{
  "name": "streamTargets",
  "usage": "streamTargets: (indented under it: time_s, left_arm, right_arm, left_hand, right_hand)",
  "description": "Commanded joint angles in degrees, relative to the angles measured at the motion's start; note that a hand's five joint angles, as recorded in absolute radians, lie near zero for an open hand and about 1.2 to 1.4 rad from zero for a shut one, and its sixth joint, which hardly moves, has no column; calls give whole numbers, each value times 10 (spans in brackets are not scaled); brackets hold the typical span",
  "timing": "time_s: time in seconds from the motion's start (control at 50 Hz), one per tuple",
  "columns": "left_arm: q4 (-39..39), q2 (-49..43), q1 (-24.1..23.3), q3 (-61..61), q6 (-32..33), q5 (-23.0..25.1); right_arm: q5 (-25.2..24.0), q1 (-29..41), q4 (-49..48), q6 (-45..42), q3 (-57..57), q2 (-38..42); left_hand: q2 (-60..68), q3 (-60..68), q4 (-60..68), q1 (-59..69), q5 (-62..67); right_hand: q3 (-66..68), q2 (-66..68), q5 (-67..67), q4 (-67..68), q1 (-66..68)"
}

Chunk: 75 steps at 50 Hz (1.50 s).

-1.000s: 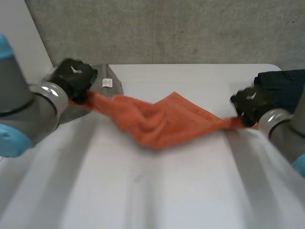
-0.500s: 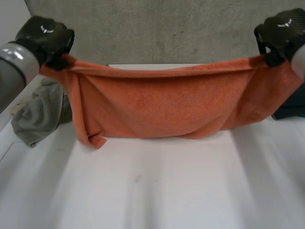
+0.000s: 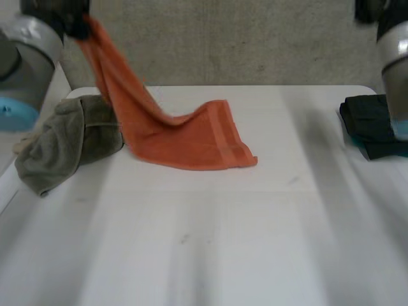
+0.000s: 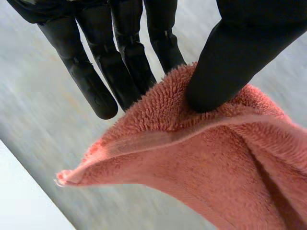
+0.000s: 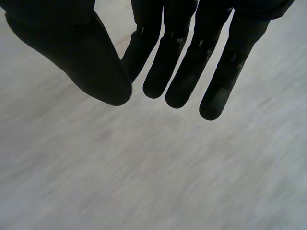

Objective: Fold the laundry.

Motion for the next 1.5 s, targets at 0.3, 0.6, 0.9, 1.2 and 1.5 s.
streamTargets:
  time_s: [0.3,0.6,0.9,1.2,1.5]
  left_arm:
    - [-7,295,-25,-317,90,109]
    - [-42,485,-49,-378,87,154]
    - [-41,473,39,-399,68,159]
    - [10,176,2,-174,52,-1]
    - [8,19,-22,-221,25,13]
  right_arm:
    - [-161,51,205,60,-74,133]
    - [-191,185,261,58,-303,360]
    - [144,156,212,-33,-452,342]
    - [21,90,60,-41,-165,70]
    - [-62,46,155,-70,96,62]
  left_hand:
    - [116,117,112,146,138]
    - [116,117,112,146,138]
    - [116,117,112,146,138]
    - [116,117,112,146,138]
    - [116,117,112,146,138]
  right_hand:
    - [-466,-463,-467,-467,-450]
    - [-466,-463,-467,-467,-450]
    - [128,131,127,127,144]
    - [128,131,127,127,144]
    - [128,131,127,127,144]
